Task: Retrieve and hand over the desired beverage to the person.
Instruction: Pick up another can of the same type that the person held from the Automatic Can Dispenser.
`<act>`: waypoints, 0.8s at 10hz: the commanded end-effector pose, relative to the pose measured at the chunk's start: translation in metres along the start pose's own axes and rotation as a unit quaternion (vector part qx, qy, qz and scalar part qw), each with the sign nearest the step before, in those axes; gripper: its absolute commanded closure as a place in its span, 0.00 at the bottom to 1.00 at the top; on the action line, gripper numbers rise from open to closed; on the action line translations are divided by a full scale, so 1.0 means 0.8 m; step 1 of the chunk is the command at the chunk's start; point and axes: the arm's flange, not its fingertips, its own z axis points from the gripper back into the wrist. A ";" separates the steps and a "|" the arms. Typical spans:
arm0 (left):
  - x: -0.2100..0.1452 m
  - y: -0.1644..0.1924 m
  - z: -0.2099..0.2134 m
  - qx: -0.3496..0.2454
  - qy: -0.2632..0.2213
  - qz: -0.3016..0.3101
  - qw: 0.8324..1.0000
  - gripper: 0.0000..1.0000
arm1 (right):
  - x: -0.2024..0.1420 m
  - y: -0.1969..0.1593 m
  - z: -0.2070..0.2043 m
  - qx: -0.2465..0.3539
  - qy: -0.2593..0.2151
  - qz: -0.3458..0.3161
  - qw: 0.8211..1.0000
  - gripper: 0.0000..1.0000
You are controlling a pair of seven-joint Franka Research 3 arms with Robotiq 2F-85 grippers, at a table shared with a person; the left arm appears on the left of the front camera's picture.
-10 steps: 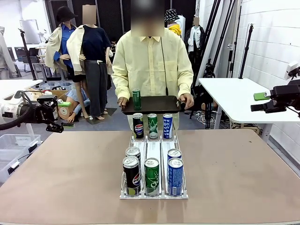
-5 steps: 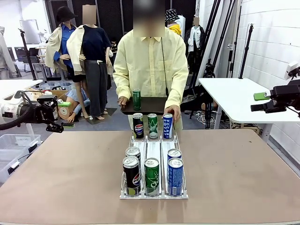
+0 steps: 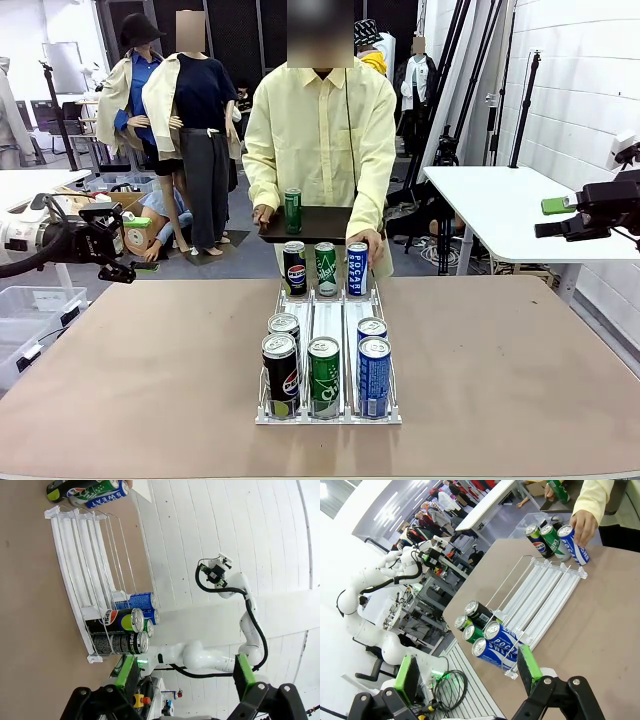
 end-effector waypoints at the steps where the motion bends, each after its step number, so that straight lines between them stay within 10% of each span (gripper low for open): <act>1: -0.001 -0.005 0.000 0.002 -0.001 -0.004 1.000 0.00 | 0.002 0.002 -0.001 0.005 -0.004 -0.001 1.000 0.00; 8: -0.001 -0.005 0.000 0.002 -0.001 -0.004 1.000 0.00 | 0.002 0.002 -0.001 0.005 -0.004 -0.001 1.000 0.00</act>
